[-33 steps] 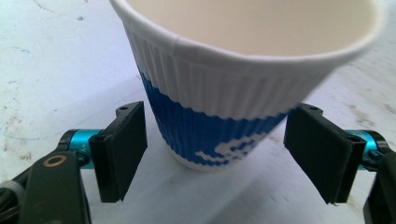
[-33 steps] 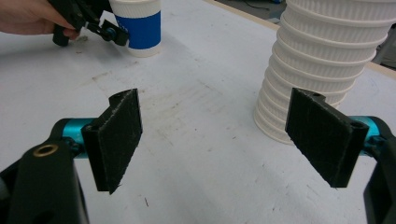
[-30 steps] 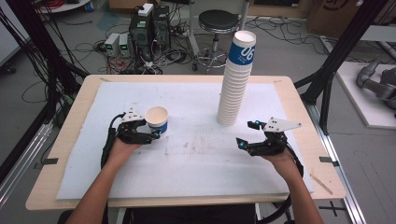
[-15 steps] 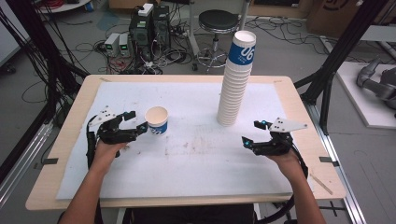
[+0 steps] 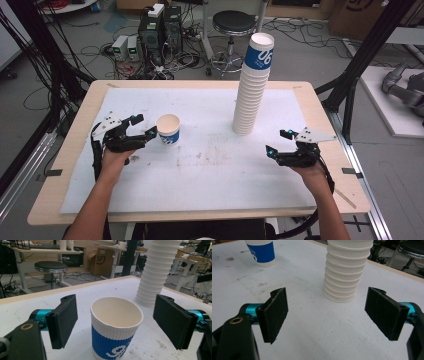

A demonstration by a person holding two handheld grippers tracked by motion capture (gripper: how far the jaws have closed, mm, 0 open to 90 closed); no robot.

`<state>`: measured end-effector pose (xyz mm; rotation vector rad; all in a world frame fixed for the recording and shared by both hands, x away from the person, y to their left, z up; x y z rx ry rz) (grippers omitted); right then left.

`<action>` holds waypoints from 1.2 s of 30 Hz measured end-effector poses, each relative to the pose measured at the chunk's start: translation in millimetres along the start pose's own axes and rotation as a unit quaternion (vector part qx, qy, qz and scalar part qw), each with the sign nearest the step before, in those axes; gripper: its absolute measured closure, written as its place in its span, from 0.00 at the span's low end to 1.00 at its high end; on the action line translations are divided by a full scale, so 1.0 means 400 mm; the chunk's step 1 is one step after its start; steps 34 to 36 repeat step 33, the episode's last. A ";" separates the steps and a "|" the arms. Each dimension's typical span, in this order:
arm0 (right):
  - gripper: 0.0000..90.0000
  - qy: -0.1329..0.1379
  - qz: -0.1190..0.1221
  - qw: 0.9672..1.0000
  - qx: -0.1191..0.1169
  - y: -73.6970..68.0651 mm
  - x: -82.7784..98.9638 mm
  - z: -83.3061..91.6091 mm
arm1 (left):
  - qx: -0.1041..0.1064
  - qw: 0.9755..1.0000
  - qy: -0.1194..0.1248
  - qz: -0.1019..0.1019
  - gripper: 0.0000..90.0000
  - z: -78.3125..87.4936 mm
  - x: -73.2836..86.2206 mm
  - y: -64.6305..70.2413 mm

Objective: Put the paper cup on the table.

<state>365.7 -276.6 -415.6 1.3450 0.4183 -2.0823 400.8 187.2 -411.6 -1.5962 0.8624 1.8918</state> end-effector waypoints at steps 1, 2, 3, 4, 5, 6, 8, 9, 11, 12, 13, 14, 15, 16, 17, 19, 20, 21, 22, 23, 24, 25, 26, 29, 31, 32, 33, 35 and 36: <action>0.21 0.002 -0.001 1.000 0.001 -0.002 -0.001 0.000 | 0.000 1.000 0.000 -0.003 0.22 0.001 -0.001 0.001; 0.21 0.001 0.001 1.000 0.001 -0.003 -0.001 0.001 | 0.002 1.000 0.000 -0.004 0.22 0.003 -0.002 0.003; 0.21 0.000 0.002 1.000 0.001 -0.004 -0.001 0.002 | 0.002 1.000 0.001 -0.006 0.22 0.004 -0.003 0.005; 0.21 0.000 0.002 1.000 0.000 -0.005 -0.002 0.002 | 0.003 1.000 0.000 -0.007 0.22 0.005 -0.003 0.005; 0.21 0.000 0.004 1.000 0.001 -0.005 -0.001 0.002 | 0.002 1.000 0.001 -0.006 0.22 0.005 -0.002 0.006; 0.21 0.001 0.004 1.000 0.002 -0.005 -0.002 0.003 | 0.003 1.000 0.001 -0.007 0.22 0.007 -0.002 0.006; 0.21 0.001 0.002 1.000 0.002 -0.004 -0.002 0.004 | 0.003 1.000 -0.001 -0.008 0.22 0.009 0.000 0.008; 0.21 0.002 0.000 1.000 0.002 -0.004 -0.003 0.005 | 0.004 1.000 -0.001 -0.008 0.22 0.012 0.001 0.010; 0.21 0.005 -0.002 1.000 0.004 -0.002 -0.006 0.007 | 0.004 1.000 0.000 -0.008 0.22 0.014 0.001 0.011; 0.21 0.007 -0.002 1.000 0.005 -0.001 -0.008 0.008 | 0.003 1.000 0.002 -0.008 0.22 0.018 0.001 0.012; 0.21 0.007 -0.002 1.000 0.005 -0.001 -0.008 0.008 | 0.003 1.000 0.002 -0.008 0.22 0.018 0.001 0.012; 0.21 0.007 -0.003 1.000 0.006 0.000 -0.009 0.008 | 0.003 1.000 0.000 -0.009 0.22 0.020 0.002 0.011; 0.21 0.007 -0.003 1.000 0.007 0.001 -0.009 0.008 | 0.003 1.000 0.000 -0.009 0.22 0.020 0.002 0.011; 0.21 0.007 -0.003 1.000 0.007 0.002 -0.008 0.008 | 0.003 1.000 -0.001 -0.010 0.22 0.021 0.004 0.011; 0.21 0.007 -0.002 1.000 0.008 0.002 -0.007 0.008 | 0.004 1.000 0.000 -0.008 0.22 0.021 0.004 0.012; 0.21 0.006 0.000 1.000 0.009 0.003 -0.006 0.007 | 0.004 1.000 0.001 -0.009 0.22 0.021 0.004 0.012; 0.21 0.005 0.000 1.000 0.010 0.003 -0.005 0.007 | 0.004 1.000 0.000 -0.010 0.22 0.022 0.005 0.012; 0.21 0.005 0.000 1.000 0.010 0.003 -0.005 0.007 | 0.004 1.000 0.000 -0.010 0.22 0.022 0.005 0.012; 0.21 0.006 0.001 1.000 0.010 0.004 -0.005 0.006 | 0.005 1.000 0.000 -0.010 0.22 0.022 0.005 0.012; 0.21 0.006 0.000 1.000 0.010 0.004 -0.005 0.006 | 0.004 1.000 0.000 -0.009 0.22 0.022 0.006 0.012; 0.21 0.006 -0.001 1.000 0.010 0.005 -0.005 0.007 | 0.005 1.000 0.000 -0.009 0.22 0.022 0.006 0.011; 0.21 0.006 -0.001 1.000 0.010 0.005 -0.005 0.007 | 0.005 1.000 0.000 -0.009 0.22 0.022 0.006 0.011; 0.21 0.007 -0.001 1.000 0.010 0.006 -0.005 0.007 | 0.005 1.000 0.001 -0.009 0.22 0.023 0.007 0.010; 0.21 0.008 0.000 1.000 0.011 0.009 -0.005 0.007 | 0.004 1.000 0.002 -0.006 0.22 0.024 0.007 0.007; 0.21 0.007 -0.001 1.000 0.011 0.009 -0.005 0.007 | 0.003 1.000 0.001 -0.005 0.22 0.026 0.009 0.003; 0.21 0.007 -0.002 1.000 0.011 0.009 -0.005 0.006 | 0.001 1.000 -0.001 -0.004 0.22 0.027 0.011 -0.001; 0.21 0.007 -0.002 1.000 0.011 0.009 -0.005 0.006 | 0.001 1.000 -0.001 -0.004 0.22 0.027 0.011 -0.001; 0.21 0.007 -0.002 1.000 0.011 0.009 -0.005 0.006 | 0.001 1.000 -0.001 -0.004 0.22 0.027 0.011 -0.001; 0.21 0.007 -0.002 1.000 0.011 0.009 -0.005 0.006 | 0.001 1.000 -0.001 -0.004 0.22 0.027 0.011 -0.001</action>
Point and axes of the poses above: each handheld gripper's, and its own axes: z roughly backward along the jaws, x roughly out of its underside, y roughly to its right, the point moved 6 cm from there along -z, roughly forward along the jaws, and after that the axes turned 4 degrees about x, right-handed, at the moved point
